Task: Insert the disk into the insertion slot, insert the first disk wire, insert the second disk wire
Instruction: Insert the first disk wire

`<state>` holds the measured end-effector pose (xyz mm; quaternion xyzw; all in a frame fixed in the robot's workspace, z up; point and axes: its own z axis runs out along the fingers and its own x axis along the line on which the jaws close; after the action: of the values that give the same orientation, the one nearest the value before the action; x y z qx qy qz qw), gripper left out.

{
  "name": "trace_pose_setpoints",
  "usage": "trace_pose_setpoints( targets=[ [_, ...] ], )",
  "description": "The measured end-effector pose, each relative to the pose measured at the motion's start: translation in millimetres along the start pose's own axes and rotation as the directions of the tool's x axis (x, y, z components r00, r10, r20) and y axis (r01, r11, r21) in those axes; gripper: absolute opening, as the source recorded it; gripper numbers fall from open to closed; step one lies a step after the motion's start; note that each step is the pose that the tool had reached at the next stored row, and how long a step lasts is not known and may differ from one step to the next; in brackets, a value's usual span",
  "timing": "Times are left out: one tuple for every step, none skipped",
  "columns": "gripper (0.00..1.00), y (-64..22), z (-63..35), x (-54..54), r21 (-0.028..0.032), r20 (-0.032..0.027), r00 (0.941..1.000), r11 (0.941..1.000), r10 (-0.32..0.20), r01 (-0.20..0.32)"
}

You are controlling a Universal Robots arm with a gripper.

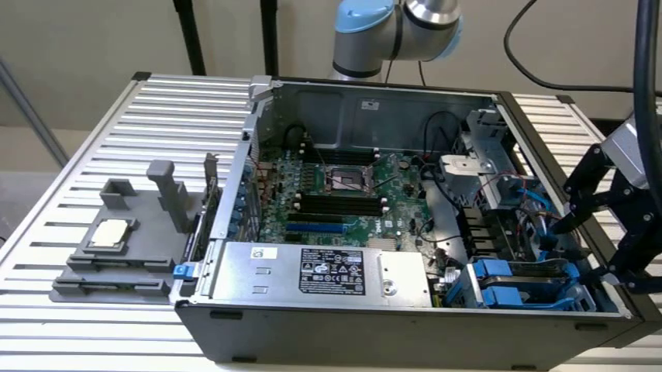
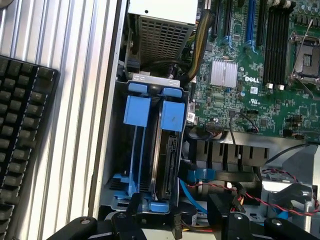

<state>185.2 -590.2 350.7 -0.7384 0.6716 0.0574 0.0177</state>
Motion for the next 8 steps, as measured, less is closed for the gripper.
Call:
trace_pose_setpoints(
  targets=[
    [0.63,-0.5,0.8,0.7,-0.0009,0.0,1.0,1.0,-0.001,0.001],
    [0.63,-0.9,1.5,1.2,-0.0018,0.0002,1.0,1.0,-0.003,0.003],
    [0.63,-1.2,1.6,1.3,-0.0025,0.0002,1.0,1.0,-0.004,0.004],
    [0.63,-1.4,1.4,1.4,-0.0031,-0.0002,1.0,1.0,-0.006,0.006],
    [0.63,-1.5,1.3,1.5,-0.0038,-0.0003,1.0,1.0,-0.008,0.008],
    [0.63,-1.6,0.9,1.5,-0.0045,-0.0004,0.9999,0.9999,-0.01,0.01],
    [0.63,-1.7,0.5,1.5,-0.0052,-0.0002,0.9999,0.9999,-0.013,0.013],
    [0.63,-1.6,-0.3,1.4,-0.0058,-0.0002,0.9999,0.9998,-0.016,0.016]
  ],
)
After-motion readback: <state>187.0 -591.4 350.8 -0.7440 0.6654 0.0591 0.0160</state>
